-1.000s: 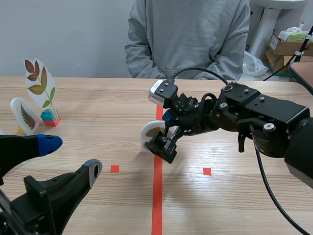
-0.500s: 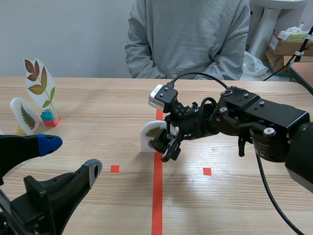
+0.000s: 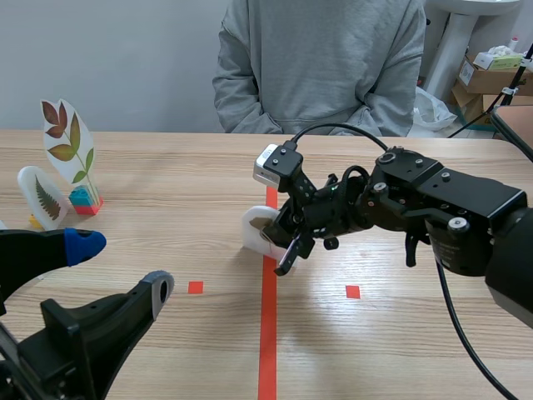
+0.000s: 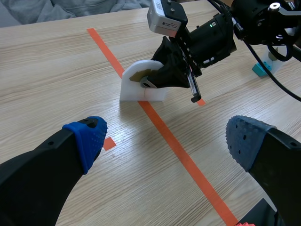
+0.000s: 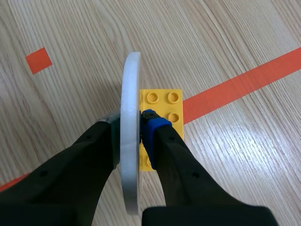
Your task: Do the leaf sorting experiment
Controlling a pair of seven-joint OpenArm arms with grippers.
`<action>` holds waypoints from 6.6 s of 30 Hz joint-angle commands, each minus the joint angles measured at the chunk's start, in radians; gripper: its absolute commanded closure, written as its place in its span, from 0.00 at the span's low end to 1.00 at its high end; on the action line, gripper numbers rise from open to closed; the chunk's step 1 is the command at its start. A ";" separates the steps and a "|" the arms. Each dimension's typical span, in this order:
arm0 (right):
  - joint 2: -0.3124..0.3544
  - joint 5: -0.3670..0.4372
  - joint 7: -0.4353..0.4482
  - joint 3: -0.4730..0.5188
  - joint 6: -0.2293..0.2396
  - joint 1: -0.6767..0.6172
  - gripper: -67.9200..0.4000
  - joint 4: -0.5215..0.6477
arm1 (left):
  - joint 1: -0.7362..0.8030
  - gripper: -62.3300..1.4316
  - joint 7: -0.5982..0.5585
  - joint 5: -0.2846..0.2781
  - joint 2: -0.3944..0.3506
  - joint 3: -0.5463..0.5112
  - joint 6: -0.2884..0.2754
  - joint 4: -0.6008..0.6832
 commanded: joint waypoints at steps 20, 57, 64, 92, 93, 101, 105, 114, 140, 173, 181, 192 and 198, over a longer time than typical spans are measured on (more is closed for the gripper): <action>0.170 0.034 -0.113 0.258 -0.136 -0.175 0.97 0.336 | 0.005 0.13 -0.016 -0.004 0.005 -0.002 -0.002 0.016; 0.174 0.174 -0.199 0.911 -0.350 -0.689 0.97 0.544 | 0.005 0.13 -0.016 -0.004 0.005 -0.002 -0.002 0.016; 0.168 0.171 -0.204 0.914 -0.409 -0.721 0.97 0.544 | 0.005 0.13 -0.016 -0.004 0.005 -0.002 -0.002 0.016; 0.108 0.085 -0.236 0.914 -0.472 -0.764 0.96 0.542 | 0.005 0.13 -0.016 -0.004 0.005 -0.002 -0.003 0.016; 0.108 0.084 -0.235 0.914 -0.472 -0.767 0.96 0.542 | 0.005 0.13 -0.016 -0.004 0.005 -0.002 -0.003 0.016; 0.108 0.045 -0.225 0.914 -0.494 -0.772 0.96 0.542 | 0.005 0.13 -0.016 -0.004 0.005 -0.002 -0.003 0.016; 0.108 0.010 -0.183 0.914 -0.494 -0.772 0.96 0.542 | 0.005 0.13 -0.016 -0.004 0.005 -0.002 -0.003 0.016; 0.108 0.011 -0.176 0.914 -0.492 -0.772 0.68 0.542 | 0.005 0.13 -0.016 -0.004 0.005 -0.002 -0.003 0.016; 0.114 0.027 -0.239 0.952 -0.488 -0.804 0.04 0.678 | 0.005 0.13 -0.016 -0.004 0.005 -0.002 -0.003 0.016; 0.315 0.414 -0.173 0.993 0.156 -0.964 0.04 1.027 | -0.006 0.13 -0.016 -0.004 0.005 -0.002 -0.002 0.016; 0.312 0.413 -0.134 0.993 0.156 -1.079 0.04 1.024 | -0.006 0.13 -0.018 -0.027 0.005 -0.004 -0.002 0.016; 0.312 0.414 -0.112 0.993 0.156 -1.096 0.04 1.001 | -0.006 0.13 -0.033 -0.075 0.005 -0.004 -0.003 0.016; 0.312 0.414 -0.112 0.993 0.156 -1.096 0.04 1.001 | -0.006 0.13 -0.033 -0.075 0.005 -0.003 -0.003 0.016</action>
